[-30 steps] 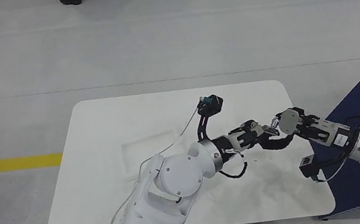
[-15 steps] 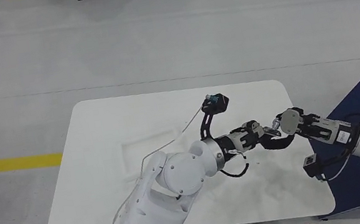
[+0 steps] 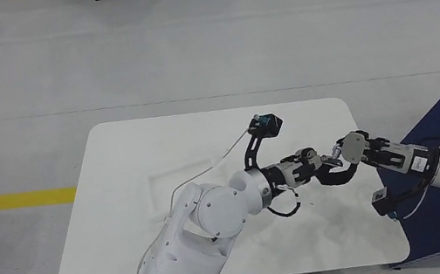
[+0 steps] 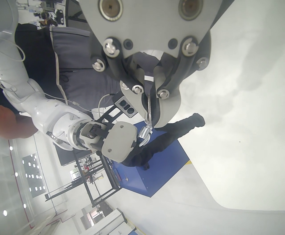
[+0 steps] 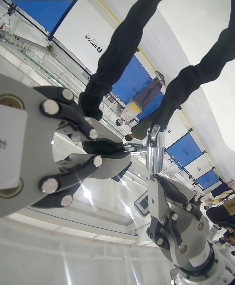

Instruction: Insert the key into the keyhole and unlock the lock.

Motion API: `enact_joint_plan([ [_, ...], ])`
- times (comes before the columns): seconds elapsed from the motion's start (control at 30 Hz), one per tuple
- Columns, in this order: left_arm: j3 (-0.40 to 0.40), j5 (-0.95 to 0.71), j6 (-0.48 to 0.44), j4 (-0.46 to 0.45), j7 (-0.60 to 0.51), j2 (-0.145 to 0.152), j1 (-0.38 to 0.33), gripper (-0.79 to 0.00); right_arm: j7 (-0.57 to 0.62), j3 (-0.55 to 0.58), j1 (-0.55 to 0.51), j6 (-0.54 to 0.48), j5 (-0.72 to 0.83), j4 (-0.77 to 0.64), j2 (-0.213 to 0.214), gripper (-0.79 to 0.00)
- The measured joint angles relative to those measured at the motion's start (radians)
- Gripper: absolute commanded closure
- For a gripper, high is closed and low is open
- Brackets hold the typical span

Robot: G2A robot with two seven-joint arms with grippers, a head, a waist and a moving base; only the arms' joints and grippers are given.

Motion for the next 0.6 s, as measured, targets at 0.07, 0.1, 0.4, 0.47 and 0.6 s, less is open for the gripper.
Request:
enact_joint_plan([
  [0.07, 0.0, 0.0, 0.0, 0.0, 0.0, 0.0, 0.0, 0.0, 0.0, 0.0, 0.0, 0.0, 0.0, 0.0, 0.0, 0.0],
  [0.1, 0.0, 0.001, 0.0, 0.0, 0.0, 0.0, 0.0, 0.0, 0.0, 0.0, 0.0, 0.0, 0.0, 0.0, 0.0, 0.0],
  [0.4, 0.0, 0.001, -0.001, 0.0, 0.0, 0.0, 0.0, 0.0, 0.0, 0.0, 0.0, 0.0, 0.0, 0.0, 0.0, 0.0],
  [0.47, 0.0, 0.001, -0.001, 0.0, 0.0, 0.0, 0.0, 0.0, 0.0, 0.0, 0.0, 0.0, 0.0, 0.0, 0.0, 0.0],
  [0.6, 0.001, -0.005, -0.028, -0.004, -0.01, 0.003, 0.013, 0.0, -0.102, 0.003, -0.009, 0.017, 0.083, -0.002, -0.007, 0.0],
])
